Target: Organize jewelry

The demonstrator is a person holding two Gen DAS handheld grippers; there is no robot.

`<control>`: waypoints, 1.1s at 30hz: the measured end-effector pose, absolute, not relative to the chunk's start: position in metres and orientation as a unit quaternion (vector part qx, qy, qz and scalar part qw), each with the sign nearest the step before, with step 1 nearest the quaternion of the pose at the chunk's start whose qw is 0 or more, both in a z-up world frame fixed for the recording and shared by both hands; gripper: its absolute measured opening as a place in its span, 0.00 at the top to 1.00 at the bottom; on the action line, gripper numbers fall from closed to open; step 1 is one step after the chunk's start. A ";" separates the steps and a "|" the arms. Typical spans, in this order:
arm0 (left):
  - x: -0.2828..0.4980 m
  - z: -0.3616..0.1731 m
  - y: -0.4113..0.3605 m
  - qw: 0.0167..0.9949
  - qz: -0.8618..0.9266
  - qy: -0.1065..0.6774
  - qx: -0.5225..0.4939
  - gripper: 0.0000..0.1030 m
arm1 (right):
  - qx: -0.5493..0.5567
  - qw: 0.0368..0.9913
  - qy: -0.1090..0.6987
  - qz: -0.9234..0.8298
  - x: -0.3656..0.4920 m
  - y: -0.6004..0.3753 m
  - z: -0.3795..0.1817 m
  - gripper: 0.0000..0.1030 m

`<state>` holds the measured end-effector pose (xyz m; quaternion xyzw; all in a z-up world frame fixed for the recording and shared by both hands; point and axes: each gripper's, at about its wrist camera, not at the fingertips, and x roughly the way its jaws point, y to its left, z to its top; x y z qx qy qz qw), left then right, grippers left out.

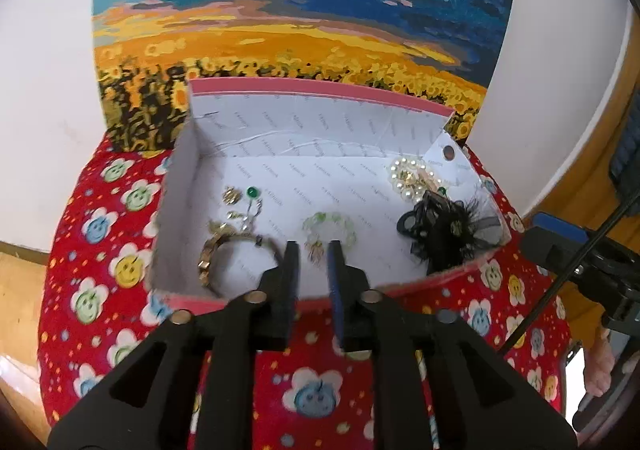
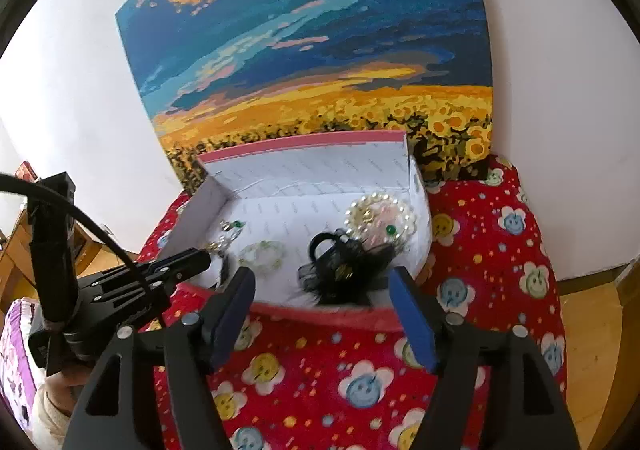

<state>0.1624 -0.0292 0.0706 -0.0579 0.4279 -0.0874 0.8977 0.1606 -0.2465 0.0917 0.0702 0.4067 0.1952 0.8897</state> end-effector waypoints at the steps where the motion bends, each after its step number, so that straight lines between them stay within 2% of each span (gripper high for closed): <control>1: 0.159 0.072 -0.028 0.898 -0.086 0.427 -0.059 0.70 | 0.071 0.889 0.408 0.196 0.156 -0.246 0.093 0.27; 2: 0.153 0.074 -0.025 0.900 -0.083 0.423 -0.061 0.42 | 0.073 0.888 0.409 0.196 0.152 -0.246 0.093 0.27; 3: 0.148 0.076 -0.024 0.902 -0.080 0.419 -0.062 0.20 | 0.075 0.887 0.411 0.197 0.149 -0.245 0.094 0.27; 11: 0.107 0.088 -0.010 0.906 -0.070 0.412 -0.066 0.19 | 0.071 0.879 0.426 0.200 0.114 -0.237 0.092 0.22; 18: 0.073 0.070 -0.004 0.899 -0.031 0.433 -0.058 0.18 | 0.061 0.882 0.434 0.173 0.082 -0.232 0.079 0.15; 33: 0.058 0.025 -0.022 0.891 0.003 0.452 -0.029 0.18 | 0.014 0.908 0.407 0.097 0.063 -0.222 0.028 0.15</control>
